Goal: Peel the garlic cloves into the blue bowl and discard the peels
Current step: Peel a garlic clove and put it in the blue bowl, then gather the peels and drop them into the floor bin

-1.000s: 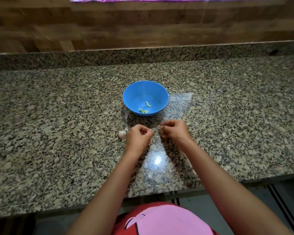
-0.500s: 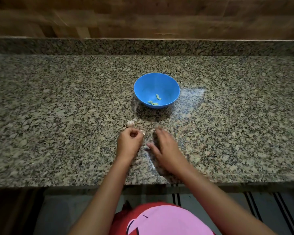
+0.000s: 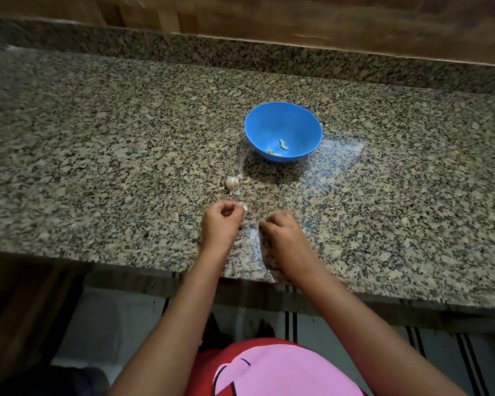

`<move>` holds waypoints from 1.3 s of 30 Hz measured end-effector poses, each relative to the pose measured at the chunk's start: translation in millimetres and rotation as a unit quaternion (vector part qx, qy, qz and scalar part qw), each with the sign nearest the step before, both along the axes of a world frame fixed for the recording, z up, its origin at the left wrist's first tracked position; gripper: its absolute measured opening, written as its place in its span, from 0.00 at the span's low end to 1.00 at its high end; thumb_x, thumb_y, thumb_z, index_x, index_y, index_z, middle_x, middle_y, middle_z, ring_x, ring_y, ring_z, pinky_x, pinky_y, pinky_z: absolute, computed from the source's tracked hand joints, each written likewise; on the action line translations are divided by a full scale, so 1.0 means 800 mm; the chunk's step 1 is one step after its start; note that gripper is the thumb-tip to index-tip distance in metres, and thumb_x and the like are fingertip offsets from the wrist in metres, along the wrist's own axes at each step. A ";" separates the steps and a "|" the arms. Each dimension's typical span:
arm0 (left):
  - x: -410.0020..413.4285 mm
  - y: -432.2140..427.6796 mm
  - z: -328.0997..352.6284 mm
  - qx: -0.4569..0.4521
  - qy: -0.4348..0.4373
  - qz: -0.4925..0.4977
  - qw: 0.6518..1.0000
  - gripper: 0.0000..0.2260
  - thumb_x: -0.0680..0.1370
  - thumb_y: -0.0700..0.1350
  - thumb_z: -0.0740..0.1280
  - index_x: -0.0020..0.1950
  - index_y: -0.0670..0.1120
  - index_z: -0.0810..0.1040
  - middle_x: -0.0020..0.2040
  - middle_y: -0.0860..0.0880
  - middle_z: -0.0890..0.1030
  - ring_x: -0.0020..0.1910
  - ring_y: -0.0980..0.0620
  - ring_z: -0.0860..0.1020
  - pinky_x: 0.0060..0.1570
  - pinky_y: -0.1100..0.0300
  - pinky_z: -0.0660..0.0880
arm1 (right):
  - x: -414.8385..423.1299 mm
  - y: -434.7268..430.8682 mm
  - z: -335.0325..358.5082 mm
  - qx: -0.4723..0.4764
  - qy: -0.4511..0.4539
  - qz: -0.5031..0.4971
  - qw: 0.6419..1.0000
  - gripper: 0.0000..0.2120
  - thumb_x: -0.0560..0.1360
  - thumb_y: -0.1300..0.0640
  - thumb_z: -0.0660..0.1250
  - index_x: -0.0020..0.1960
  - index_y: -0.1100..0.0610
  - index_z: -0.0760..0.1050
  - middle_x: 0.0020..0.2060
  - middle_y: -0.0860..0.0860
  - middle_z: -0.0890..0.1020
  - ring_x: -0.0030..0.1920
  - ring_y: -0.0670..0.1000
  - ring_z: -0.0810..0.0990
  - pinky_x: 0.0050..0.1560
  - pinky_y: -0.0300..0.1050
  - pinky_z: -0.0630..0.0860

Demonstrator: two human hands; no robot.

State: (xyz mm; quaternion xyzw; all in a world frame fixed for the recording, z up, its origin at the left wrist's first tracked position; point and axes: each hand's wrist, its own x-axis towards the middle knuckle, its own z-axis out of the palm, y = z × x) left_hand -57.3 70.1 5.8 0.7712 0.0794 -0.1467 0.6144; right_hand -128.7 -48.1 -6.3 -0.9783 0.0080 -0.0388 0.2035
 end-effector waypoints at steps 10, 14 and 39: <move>-0.038 0.076 0.020 -0.170 0.053 0.094 0.980 0.02 0.77 0.38 0.66 0.47 0.40 0.77 0.38 0.46 0.80 0.33 0.54 0.79 0.35 0.65 0.77 | 0.006 0.080 0.059 0.482 0.115 -0.173 0.851 0.08 0.74 0.70 0.66 0.46 0.60 0.81 0.42 0.56 0.84 0.38 0.48 0.80 0.38 0.38 0.77; -0.059 0.174 0.023 -0.284 0.064 0.209 0.933 0.05 0.78 0.36 0.63 0.43 0.41 0.75 0.37 0.45 0.78 0.31 0.57 0.79 0.34 0.67 0.78 | 0.015 0.175 0.067 0.593 0.188 -0.118 0.774 0.08 0.73 0.71 0.66 0.44 0.61 0.80 0.33 0.52 0.83 0.32 0.46 0.81 0.36 0.36 0.78; -0.262 0.747 -0.152 -0.227 0.197 0.604 0.738 0.02 0.78 0.33 0.62 0.47 0.36 0.73 0.37 0.41 0.76 0.35 0.48 0.76 0.42 0.58 0.78 | -0.027 0.816 -0.145 0.380 0.548 0.049 0.744 0.14 0.76 0.74 0.59 0.36 0.63 0.74 0.23 0.53 0.79 0.26 0.50 0.79 0.32 0.38 0.78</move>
